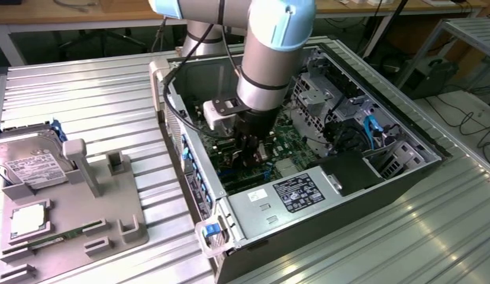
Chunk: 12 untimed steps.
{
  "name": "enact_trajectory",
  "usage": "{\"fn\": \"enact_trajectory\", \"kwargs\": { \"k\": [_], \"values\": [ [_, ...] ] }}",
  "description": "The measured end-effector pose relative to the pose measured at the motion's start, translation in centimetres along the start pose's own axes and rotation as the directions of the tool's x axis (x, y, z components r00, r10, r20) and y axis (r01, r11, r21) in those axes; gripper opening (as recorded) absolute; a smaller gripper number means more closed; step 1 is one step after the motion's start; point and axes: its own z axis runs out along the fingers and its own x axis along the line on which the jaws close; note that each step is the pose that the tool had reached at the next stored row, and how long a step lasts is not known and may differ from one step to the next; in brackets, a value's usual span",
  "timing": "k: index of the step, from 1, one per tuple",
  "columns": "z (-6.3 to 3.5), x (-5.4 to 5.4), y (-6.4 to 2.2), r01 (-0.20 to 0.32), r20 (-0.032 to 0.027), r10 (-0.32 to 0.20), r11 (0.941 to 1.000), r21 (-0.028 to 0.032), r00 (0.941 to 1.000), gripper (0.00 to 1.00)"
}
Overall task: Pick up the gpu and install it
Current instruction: 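Insert the gpu into the slot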
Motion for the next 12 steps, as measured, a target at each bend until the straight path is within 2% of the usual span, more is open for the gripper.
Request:
{"fn": "enact_trajectory", "kwargs": {
  "k": [3, 12],
  "values": [
    [-0.69, 0.0, 0.01, 0.000, -0.0006, 0.000, 1.0000, 0.0021, 1.0000, 0.35],
    [-4.89, -0.2, 0.07, 0.000, -0.0009, 0.000, 0.9999, 0.0108, 1.0000, 0.35]
  ]
}}
